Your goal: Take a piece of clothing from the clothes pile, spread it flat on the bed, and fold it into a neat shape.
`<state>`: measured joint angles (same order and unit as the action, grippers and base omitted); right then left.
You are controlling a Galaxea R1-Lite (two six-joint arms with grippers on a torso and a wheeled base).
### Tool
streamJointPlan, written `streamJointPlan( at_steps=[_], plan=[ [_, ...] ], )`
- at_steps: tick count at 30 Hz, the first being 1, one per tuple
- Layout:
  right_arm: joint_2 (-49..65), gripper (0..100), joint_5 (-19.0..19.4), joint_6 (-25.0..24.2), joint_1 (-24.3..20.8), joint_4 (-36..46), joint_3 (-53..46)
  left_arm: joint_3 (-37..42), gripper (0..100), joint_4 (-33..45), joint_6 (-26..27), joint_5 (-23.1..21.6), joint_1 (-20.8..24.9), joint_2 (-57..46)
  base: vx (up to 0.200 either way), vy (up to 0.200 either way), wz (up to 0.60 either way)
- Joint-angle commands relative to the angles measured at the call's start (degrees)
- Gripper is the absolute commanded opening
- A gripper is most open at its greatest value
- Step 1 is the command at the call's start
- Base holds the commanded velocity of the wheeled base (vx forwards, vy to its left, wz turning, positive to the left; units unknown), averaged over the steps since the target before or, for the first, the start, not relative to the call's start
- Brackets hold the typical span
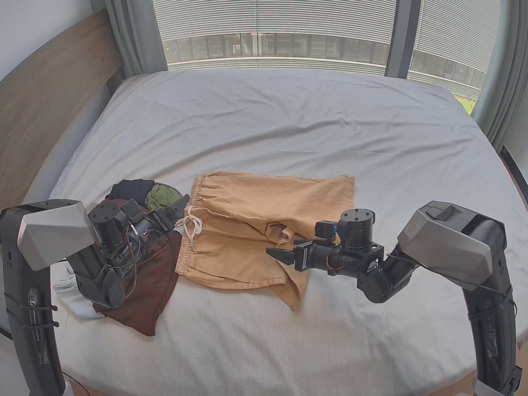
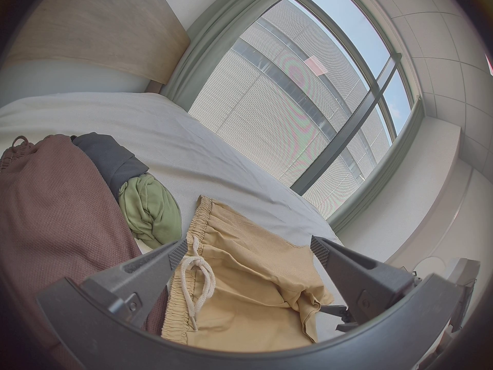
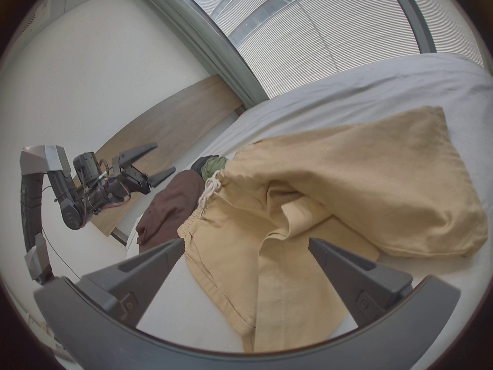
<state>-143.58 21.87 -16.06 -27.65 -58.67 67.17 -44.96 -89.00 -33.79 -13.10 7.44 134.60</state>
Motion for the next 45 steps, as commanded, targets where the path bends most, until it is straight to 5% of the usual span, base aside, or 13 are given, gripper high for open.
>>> streamJointPlan(
  at_steps=[1,20,21,32,45],
  plan=[
    [-4.69,100,-0.42,0.15,-0.30,1.72,3.58,-0.30,100,-0.03,-0.05,0.01,-0.05,0.76,0.000,0.000,0.00],
    [-8.65,100,-8.69,0.23,-0.30,5.15,13.16,-1.10,100,-0.03,-0.31,0.01,-0.05,0.49,0.000,0.000,0.00],
    [-8.65,0,-8.69,0.23,-0.30,5.15,13.16,-1.10,100,-0.03,-0.31,0.01,-0.05,0.49,0.000,0.000,0.00],
    [-8.65,0,-12.11,0.06,-0.13,4.53,12.72,-1.18,100,-0.03,-0.40,0.01,-0.05,0.67,0.000,0.000,0.00],
    [3.04,0,-12.73,0.23,5.85,-0.56,-3.63,-1.18,100,-0.03,-0.40,0.01,0.12,0.67,0.000,0.000,0.00]
  ],
)
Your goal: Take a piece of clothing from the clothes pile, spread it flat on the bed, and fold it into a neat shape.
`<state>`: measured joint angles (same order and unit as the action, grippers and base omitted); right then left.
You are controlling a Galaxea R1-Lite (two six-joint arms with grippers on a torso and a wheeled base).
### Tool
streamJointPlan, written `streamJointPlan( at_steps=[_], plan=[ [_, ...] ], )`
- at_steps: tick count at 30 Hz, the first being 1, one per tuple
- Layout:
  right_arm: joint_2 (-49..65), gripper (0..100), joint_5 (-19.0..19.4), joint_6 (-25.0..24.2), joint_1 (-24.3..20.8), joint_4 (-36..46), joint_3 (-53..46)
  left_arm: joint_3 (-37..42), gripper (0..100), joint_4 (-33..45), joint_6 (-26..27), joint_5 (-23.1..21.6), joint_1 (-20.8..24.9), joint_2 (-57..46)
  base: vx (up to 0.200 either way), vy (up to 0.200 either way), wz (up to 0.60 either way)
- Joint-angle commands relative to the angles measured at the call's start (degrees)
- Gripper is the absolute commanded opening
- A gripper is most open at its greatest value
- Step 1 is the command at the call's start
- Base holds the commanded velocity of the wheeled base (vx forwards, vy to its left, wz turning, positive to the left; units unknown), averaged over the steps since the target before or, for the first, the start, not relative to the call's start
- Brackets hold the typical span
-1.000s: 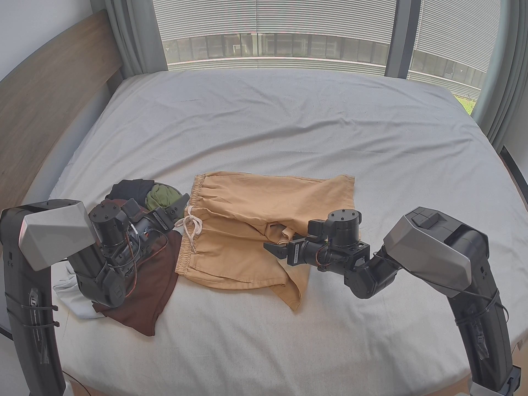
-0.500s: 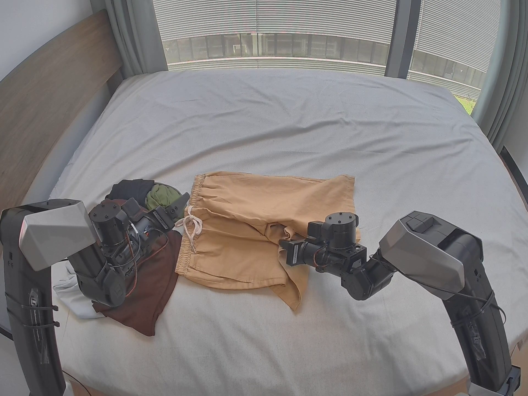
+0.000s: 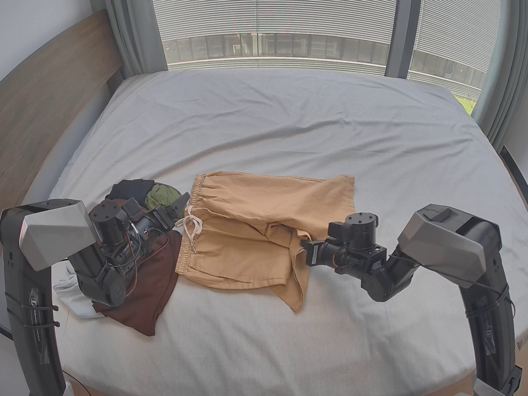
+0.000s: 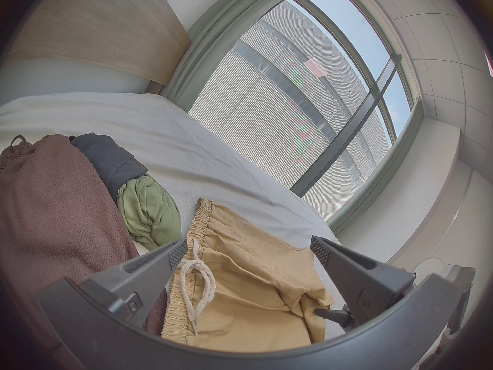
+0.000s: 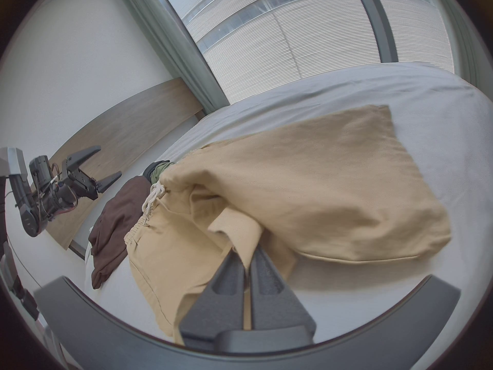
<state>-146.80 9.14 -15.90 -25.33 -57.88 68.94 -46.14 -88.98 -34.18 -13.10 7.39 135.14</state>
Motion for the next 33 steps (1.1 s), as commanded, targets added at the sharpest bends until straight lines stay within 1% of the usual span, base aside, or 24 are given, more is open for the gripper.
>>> streamJointPlan(
  at_steps=[1,2,3,6,12,15,16,21,24,30,33],
  plan=[
    [6.79,0,0.00,0.08,4.50,-1.45,-6.01,0.00,100,-0.05,-0.01,0.01,0.17,0.12,0.000,0.000,0.00],
    [6.97,0,0.00,0.08,4.77,-1.45,-6.18,0.00,100,-0.05,-0.01,0.01,0.17,0.12,0.000,0.000,0.00],
    [7.40,0,0.00,0.08,6.52,-1.45,-7.06,0.00,100,-0.05,-0.01,0.01,0.17,0.12,0.000,0.000,0.00],
    [7.49,0,0.44,0.08,9.42,-2.59,-8.47,0.00,100,-0.05,-0.01,0.01,0.17,0.21,0.000,0.000,0.00],
    [6.00,0,0.79,-0.28,12.76,-5.66,-9.88,0.09,100,-0.05,-0.01,0.01,0.17,0.38,0.000,0.000,0.00],
    [5.03,0,1.40,-0.45,13.12,-7.25,-10.14,0.09,100,-0.05,0.08,0.01,0.17,0.82,0.000,0.000,0.00],
    [3.63,0,1.84,-0.71,13.29,-8.92,-10.31,0.09,100,-0.05,0.08,0.10,0.17,1.17,0.000,0.000,0.00],
    [0.29,0,1.76,-3.62,13.03,-13.49,-10.31,0.09,100,-0.05,0.26,0.10,0.26,2.05,0.000,0.000,0.00],
    [-1.38,0,1.76,-4.23,13.20,-15.51,-10.40,0.09,100,-0.05,0.26,0.18,0.26,2.32,0.000,0.000,0.00],
    [-1.91,0,1.84,-4.93,13.38,-19.46,-12.78,0.26,100,-0.05,0.26,0.10,0.26,2.58,0.000,0.000,0.00],
    [-1.74,0,1.93,-6.25,13.99,-21.66,-14.36,0.35,100,-0.05,0.43,0.10,0.35,3.19,0.000,0.000,0.00]
  ],
)
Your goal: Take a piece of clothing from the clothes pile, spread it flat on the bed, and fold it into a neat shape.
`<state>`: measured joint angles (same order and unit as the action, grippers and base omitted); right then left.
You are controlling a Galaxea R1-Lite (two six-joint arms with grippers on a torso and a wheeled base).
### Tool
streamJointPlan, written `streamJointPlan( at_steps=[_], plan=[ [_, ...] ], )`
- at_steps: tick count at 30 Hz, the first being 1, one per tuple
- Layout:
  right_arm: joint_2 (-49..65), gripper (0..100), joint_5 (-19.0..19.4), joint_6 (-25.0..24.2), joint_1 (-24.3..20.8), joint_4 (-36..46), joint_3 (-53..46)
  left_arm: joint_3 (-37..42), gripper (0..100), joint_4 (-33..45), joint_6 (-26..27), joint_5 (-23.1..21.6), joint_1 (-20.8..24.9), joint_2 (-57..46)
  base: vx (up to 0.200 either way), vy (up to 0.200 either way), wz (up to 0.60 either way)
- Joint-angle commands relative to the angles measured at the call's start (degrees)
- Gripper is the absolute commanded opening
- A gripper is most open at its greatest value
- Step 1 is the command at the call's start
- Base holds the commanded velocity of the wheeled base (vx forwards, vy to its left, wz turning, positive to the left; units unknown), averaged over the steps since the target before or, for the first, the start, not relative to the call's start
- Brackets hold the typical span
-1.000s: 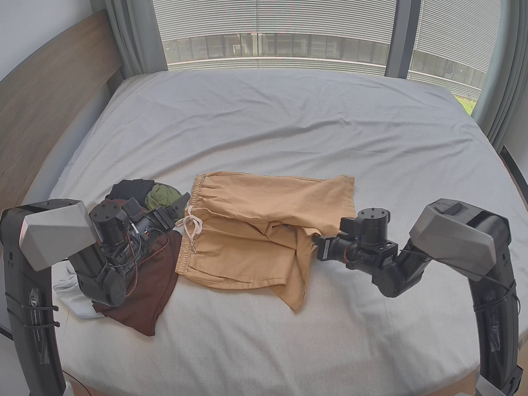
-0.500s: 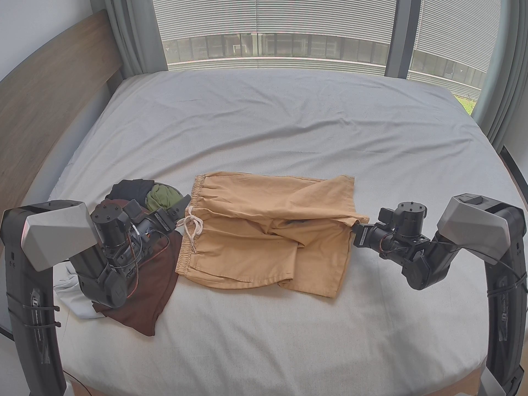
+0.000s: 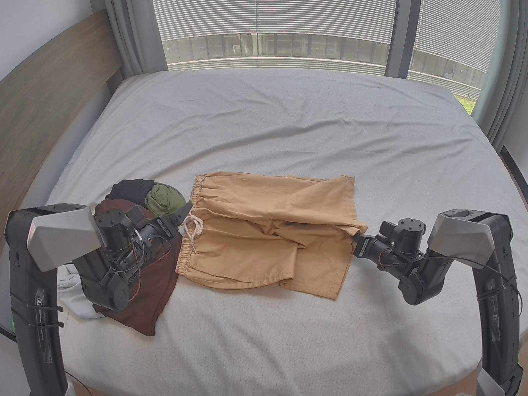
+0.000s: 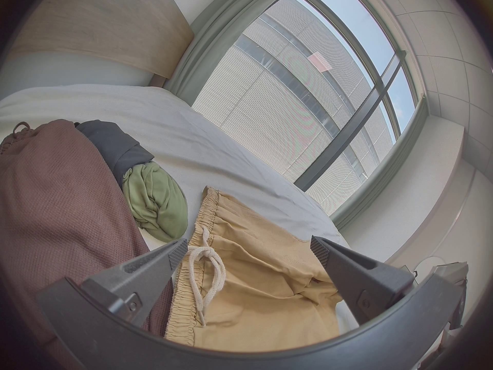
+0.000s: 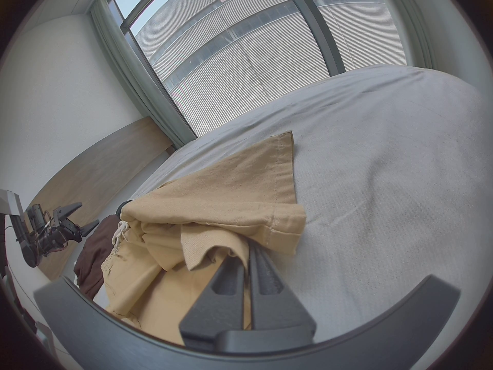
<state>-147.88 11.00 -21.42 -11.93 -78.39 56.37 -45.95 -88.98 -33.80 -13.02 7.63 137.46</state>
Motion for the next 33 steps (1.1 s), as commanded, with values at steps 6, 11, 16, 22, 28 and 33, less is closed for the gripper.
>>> streamJointPlan(
  at_steps=[6,11,16,22,28,33],
  plan=[
    [-0.04,100,0.69,-1.08,3.50,-4.85,-3.20,0.59,100,-0.05,0.23,0.01,0.19,1.14,0.000,0.000,0.00],
    [3.92,100,0.87,-1.96,6.66,-4.14,-3.55,2.00,100,-0.05,0.05,0.01,0.19,1.23,0.000,0.000,0.00],
    [5.50,100,1.22,-2.14,6.92,-4.50,-5.92,3.32,100,0.03,0.14,0.01,-0.25,1.76,0.000,0.000,0.00],
    [7.08,100,0.87,-2.05,5.61,-4.93,-6.97,5.52,100,0.91,0.05,-0.34,-0.25,3.34,0.000,0.000,0.00],
    [7.26,100,0.87,-2.05,5.61,-5.02,-6.89,5.78,100,4.78,-0.12,-0.34,-0.07,3.95,0.000,0.000,0.00],
    [7.35,100,0.87,-2.05,5.69,-5.02,-6.89,5.87,100,7.59,-0.12,-0.43,-0.07,3.95,0.000,0.000,0.00]
  ],
)
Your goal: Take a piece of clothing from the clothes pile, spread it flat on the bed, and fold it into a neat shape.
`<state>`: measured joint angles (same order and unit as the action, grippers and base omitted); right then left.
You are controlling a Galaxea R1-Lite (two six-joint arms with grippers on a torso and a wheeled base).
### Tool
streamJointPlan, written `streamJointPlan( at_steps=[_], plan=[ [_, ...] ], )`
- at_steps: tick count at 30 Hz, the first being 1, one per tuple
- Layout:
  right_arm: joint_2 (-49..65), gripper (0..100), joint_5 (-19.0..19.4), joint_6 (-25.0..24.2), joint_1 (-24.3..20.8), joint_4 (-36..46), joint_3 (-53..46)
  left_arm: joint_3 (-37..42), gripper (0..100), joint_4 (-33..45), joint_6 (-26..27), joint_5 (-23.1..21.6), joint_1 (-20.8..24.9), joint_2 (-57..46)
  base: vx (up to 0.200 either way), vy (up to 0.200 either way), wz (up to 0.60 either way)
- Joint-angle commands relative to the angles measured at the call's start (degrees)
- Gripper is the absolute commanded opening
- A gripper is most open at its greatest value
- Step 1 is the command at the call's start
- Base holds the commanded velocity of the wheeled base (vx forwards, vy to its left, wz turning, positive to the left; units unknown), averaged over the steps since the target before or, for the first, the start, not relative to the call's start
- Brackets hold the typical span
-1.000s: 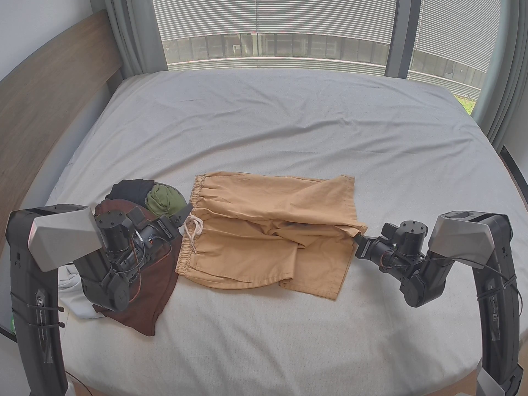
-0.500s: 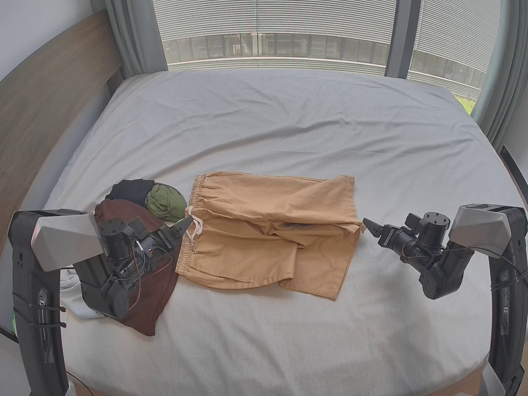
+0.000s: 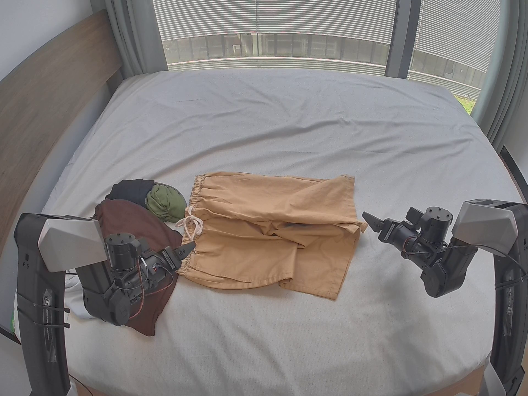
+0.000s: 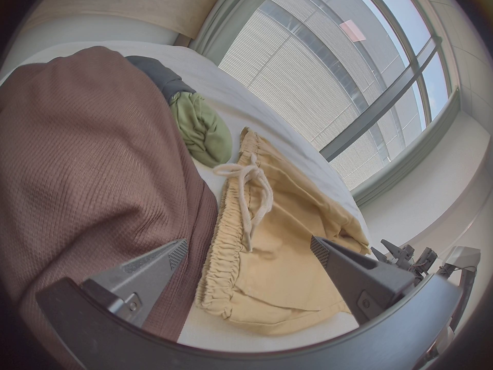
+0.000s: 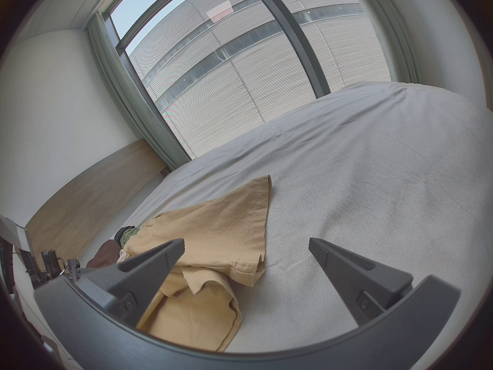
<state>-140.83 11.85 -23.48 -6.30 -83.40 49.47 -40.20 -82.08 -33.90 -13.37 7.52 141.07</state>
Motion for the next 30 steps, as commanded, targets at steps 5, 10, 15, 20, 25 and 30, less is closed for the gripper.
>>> streamJointPlan(
  at_steps=[5,10,15,20,25,30],
  plan=[
    [0.20,100,0.02,0.01,-0.03,-0.10,0.10,0.13,100,1.13,-0.11,-0.07,0.30,1.14,0.000,0.000,0.00],
    [0.20,100,0.02,0.01,0.15,-0.10,0.10,0.92,100,2.01,-0.11,-0.07,0.83,1.23,0.000,0.000,0.00],
    [0.11,100,0.02,0.01,0.24,-0.10,0.19,1.71,100,3.33,-0.20,-0.34,1.09,1.14,0.000,0.000,0.00],
    [0.02,100,0.02,0.01,0.24,-0.10,0.19,1.53,100,3.33,-0.29,-0.51,1.18,1.31,0.000,0.000,0.00],
    [0.11,100,0.02,0.01,0.15,-0.01,0.01,1.27,100,3.07,-0.38,-0.51,1.09,1.58,0.000,0.000,0.00],
    [0.11,100,0.02,0.01,0.06,-0.01,-0.16,1.44,0,3.07,-0.38,-0.51,1.18,1.58,0.000,0.000,0.00]
  ],
)
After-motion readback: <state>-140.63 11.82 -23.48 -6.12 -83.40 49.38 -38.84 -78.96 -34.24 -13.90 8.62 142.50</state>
